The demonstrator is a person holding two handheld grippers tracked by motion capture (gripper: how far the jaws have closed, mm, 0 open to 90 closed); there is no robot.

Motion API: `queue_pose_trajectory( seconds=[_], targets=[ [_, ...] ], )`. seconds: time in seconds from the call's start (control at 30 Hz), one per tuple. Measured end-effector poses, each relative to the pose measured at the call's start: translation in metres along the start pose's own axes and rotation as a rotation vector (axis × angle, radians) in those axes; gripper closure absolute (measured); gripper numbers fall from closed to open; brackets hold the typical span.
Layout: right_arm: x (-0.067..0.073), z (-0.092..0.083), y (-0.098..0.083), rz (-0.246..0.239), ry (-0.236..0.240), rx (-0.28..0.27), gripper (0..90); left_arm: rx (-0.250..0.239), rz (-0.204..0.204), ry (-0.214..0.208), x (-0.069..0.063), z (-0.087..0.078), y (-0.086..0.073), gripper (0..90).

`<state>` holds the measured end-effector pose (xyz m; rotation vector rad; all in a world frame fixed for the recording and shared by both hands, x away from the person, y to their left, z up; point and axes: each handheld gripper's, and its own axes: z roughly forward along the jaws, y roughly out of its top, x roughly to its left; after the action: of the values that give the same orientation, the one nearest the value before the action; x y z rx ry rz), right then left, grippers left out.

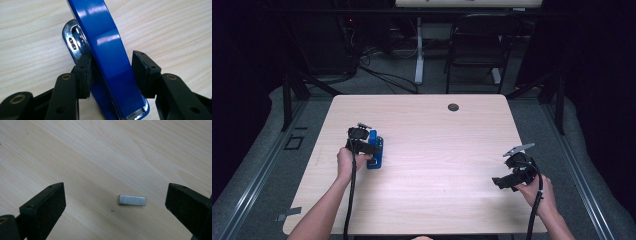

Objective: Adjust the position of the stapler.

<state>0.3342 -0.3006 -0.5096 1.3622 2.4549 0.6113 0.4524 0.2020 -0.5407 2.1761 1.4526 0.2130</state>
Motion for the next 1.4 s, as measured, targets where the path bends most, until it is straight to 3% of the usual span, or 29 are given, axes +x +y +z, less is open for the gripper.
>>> queue_pose_trajectory(
  seconds=[0.2,0.63,0.83,0.93,1.4],
  targets=[
    [-0.0002,0.0003,0.0002,-0.007,-0.002,0.007,2.6,0.015,0.05,-0.035,-0.0015,-0.0008,-0.0004,56.9],
    [0.0016,0.0011,0.0009,-0.003,0.006,0.002,2.7,0.014,0.044,-0.016,-0.0041,0.0005,-0.0007,57.0],
    [0.0009,0.0009,0.0004,-0.008,0.0,0.0,2.7,0.013,0.047,-0.055,0.0,-0.0007,-0.0013,58.0],
    [0.0011,0.0017,0.0007,-0.003,0.005,0.007,2.7,0.021,0.084,-0.071,-0.0032,-0.0005,-0.0013,59.2],
    [0.0012,0.0023,0.0005,-0.012,0.006,0.014,2.9,0.026,0.156,-0.137,-0.0055,-0.0019,-0.0045,62.6]
  ],
)
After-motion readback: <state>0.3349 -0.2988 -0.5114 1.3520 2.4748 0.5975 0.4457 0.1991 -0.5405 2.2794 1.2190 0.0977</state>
